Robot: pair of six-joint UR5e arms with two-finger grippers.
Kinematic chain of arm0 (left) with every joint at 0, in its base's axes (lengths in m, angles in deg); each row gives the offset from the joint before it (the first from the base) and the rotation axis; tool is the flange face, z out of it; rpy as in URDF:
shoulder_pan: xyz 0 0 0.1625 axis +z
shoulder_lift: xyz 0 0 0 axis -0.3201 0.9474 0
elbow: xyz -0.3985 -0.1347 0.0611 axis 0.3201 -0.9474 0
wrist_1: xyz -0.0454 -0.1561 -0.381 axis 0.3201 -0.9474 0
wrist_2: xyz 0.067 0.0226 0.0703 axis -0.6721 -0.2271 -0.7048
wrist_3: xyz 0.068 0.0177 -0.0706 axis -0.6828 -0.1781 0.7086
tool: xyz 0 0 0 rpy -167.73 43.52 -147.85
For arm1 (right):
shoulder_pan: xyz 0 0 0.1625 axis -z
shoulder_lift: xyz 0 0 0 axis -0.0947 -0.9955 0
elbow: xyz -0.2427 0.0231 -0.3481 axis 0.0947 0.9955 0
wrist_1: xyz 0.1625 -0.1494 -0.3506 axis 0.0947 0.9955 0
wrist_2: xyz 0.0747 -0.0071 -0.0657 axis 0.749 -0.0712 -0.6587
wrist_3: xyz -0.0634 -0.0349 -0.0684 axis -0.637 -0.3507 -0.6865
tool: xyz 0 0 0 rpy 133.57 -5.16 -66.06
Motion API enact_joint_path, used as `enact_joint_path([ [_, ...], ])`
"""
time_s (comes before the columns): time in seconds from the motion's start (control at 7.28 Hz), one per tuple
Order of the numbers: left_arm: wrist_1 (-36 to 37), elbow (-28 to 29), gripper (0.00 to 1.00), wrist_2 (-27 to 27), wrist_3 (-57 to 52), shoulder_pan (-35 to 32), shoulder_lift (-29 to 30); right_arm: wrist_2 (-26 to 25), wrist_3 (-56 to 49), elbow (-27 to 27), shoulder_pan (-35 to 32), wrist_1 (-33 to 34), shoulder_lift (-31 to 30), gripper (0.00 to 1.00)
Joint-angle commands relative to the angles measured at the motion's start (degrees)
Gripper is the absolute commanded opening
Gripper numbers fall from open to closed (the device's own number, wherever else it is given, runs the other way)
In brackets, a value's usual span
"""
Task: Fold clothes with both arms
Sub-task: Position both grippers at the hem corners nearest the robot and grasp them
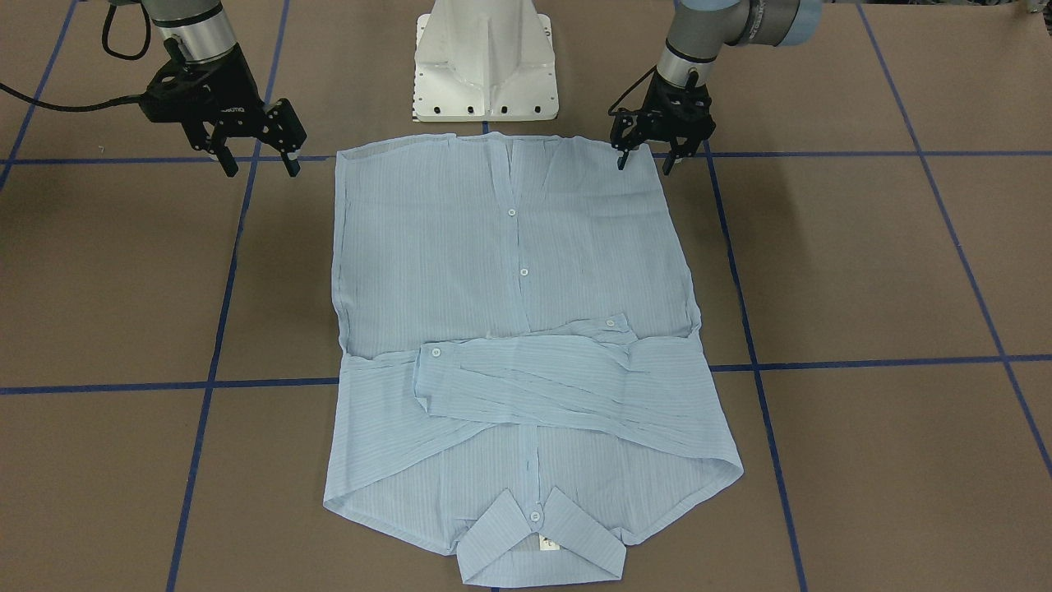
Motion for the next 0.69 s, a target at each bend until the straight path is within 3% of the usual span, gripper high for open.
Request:
enact_joint_path([
  [0.0, 1.82, -0.28, 0.42, -0.04, 0.95, 2.05, 0.02, -0.57, -0.08, 0.08, 0.30, 0.00, -0.09, 1.00],
  [0.55, 2.28, -0.28, 0.42, -0.04, 1.13, 2.32, -0.16, -1.27, 0.01, 0.26, 0.83, 0.00, 0.00, 1.00],
])
